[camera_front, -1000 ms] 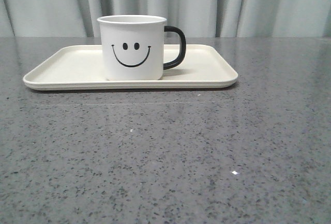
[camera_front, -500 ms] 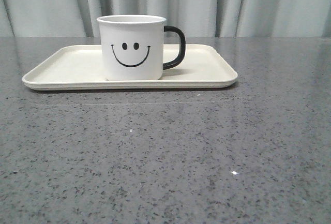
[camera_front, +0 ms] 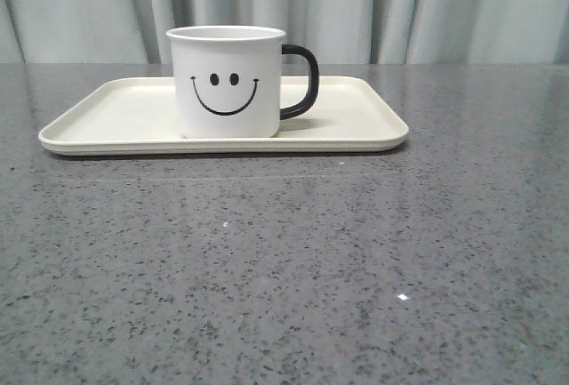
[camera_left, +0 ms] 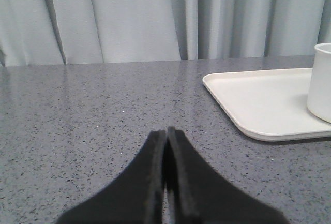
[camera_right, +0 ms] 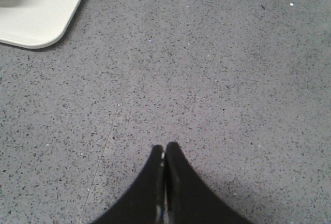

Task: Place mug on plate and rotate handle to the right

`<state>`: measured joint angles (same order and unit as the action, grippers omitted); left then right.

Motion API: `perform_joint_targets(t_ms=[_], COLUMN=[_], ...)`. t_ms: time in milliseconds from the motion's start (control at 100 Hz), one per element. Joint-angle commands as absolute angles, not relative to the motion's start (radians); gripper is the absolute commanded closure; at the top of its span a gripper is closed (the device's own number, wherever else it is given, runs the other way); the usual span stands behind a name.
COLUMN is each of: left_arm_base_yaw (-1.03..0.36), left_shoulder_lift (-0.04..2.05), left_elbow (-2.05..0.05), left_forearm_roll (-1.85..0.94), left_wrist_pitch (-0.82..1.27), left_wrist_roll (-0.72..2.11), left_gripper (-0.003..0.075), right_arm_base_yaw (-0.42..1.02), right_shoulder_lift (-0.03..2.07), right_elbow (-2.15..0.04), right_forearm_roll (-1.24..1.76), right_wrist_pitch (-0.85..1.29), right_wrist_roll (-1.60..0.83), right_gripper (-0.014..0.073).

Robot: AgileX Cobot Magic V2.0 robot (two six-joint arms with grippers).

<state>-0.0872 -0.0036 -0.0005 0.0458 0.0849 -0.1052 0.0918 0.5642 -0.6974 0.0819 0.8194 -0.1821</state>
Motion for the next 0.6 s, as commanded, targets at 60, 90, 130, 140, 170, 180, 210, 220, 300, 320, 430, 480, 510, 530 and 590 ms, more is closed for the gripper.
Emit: perform_joint_targets(t_ms=[60,90,130,140,170,180,210,220,300,320,430,480,510,530,590], left_arm_base_yaw=[-0.086,-0.086,-0.086,-0.086,-0.086,-0.086,-0.086,-0.086,-0.086,-0.086,-0.086,-0.086,-0.086,-0.086,-0.086], left_shoulder_lift=[-0.034,-0.034,-0.034,-0.034,-0.034,-0.034,-0.034,-0.034,-0.034,-0.034,-0.034,-0.034,-0.034,-0.034,-0.034], left_elbow=[0.009,0.009,0.009,0.009,0.009,0.009,0.009,0.009,0.009,0.009,0.009,0.009,0.009,0.009,0.009], left_forearm_roll=[0.048,0.048,0.048,0.048,0.048,0.048,0.048,0.048,0.048,0.048,0.048,0.048,0.048,0.048,0.048], left_wrist_pitch=[0.0,0.0,0.0,0.0,0.0,0.0,0.0,0.0,0.0,0.0,0.0,0.0,0.0,0.0,0.0], left_wrist_roll=[-0.105,-0.105,-0.105,-0.105,-0.105,-0.105,-0.105,-0.105,-0.105,-0.105,-0.105,-0.105,-0.105,-0.105,-0.105], left_gripper=[0.074,0.074,0.074,0.074,0.074,0.074,0.074,0.074,0.074,0.074,0.074,0.074,0.074,0.074,0.074], right_arm_base_yaw=[0.084,0.084,0.084,0.084,0.084,0.084,0.084,0.084,0.084,0.084,0.084,0.084,0.084,0.084,0.084], right_shoulder_lift=[0.565,0.565,0.565,0.565,0.562,0.56,0.555,0.554,0.527,0.518,0.461,0.43,0.406,0.391,0.35], right_elbow=[-0.719,-0.719,-0.719,-0.719,-0.719,-0.719,-0.715,-0.714,-0.686,-0.675,-0.606,-0.565,-0.534,-0.515,-0.461], right_forearm_roll=[0.088,0.088,0.087,0.087,0.087,0.087,0.087,0.087,0.087,0.087,0.079,0.078,0.078,0.077,0.072], right_wrist_pitch=[0.752,0.753,0.752,0.752,0.75,0.749,0.739,0.731,0.662,0.638,0.527,0.484,0.458,0.439,0.384], right_wrist_roll=[-0.183,-0.183,-0.184,-0.184,-0.184,-0.184,-0.183,-0.183,-0.183,-0.183,-0.183,-0.183,-0.183,-0.183,-0.183], right_gripper=[0.066,0.066,0.066,0.066,0.066,0.066,0.066,0.066,0.066,0.066,0.066,0.066,0.066,0.066,0.066])
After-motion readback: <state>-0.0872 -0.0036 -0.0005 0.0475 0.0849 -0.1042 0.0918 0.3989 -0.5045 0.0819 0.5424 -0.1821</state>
